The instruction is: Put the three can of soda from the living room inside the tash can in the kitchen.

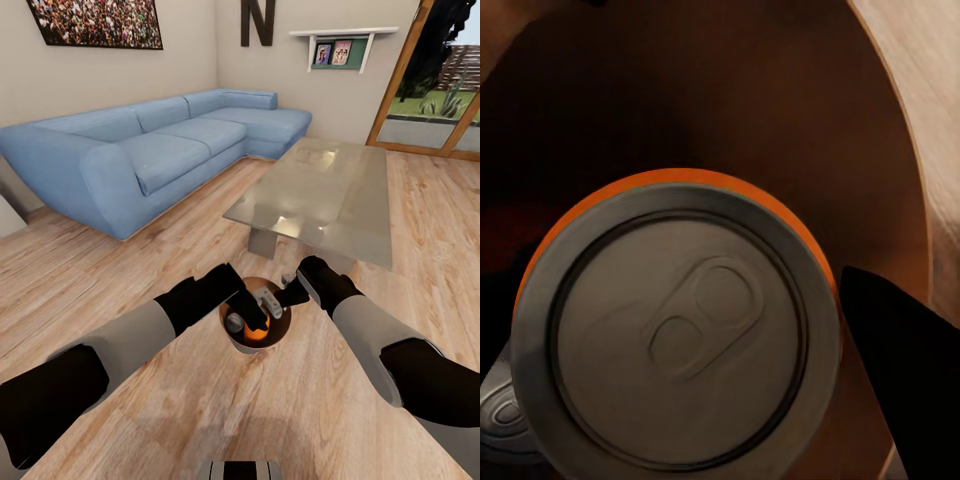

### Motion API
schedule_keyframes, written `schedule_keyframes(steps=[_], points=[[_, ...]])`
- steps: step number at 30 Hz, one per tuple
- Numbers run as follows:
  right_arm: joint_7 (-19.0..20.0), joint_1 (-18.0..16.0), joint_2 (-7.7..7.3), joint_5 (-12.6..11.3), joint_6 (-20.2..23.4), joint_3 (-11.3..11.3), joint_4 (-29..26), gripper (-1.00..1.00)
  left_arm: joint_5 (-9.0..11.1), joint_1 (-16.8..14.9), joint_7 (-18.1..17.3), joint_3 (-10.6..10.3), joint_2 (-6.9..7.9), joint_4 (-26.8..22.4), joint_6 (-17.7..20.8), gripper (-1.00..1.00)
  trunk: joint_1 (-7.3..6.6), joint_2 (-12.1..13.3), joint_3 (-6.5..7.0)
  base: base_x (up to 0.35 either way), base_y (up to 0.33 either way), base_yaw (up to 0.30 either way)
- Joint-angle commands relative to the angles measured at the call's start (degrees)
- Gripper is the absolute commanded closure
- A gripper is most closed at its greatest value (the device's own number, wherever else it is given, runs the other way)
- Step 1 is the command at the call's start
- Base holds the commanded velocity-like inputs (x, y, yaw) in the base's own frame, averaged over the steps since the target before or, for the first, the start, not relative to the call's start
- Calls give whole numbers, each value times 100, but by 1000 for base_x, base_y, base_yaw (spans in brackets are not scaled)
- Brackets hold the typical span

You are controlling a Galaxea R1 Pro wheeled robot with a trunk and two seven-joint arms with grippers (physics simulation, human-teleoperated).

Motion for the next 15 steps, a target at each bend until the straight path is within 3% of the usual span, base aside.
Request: schedule_keyframes(steps=[1,15], points=[[39,-2,0,-164,19,-23,-3,100,5,1,13,-15,-1,0,3,100,-1,0,1,0,0,0],[39,-2,8,-164,19,-17,-7,100,4,127,25,-46,-2,0,-88,100,-1,0,1,0,0,0]])
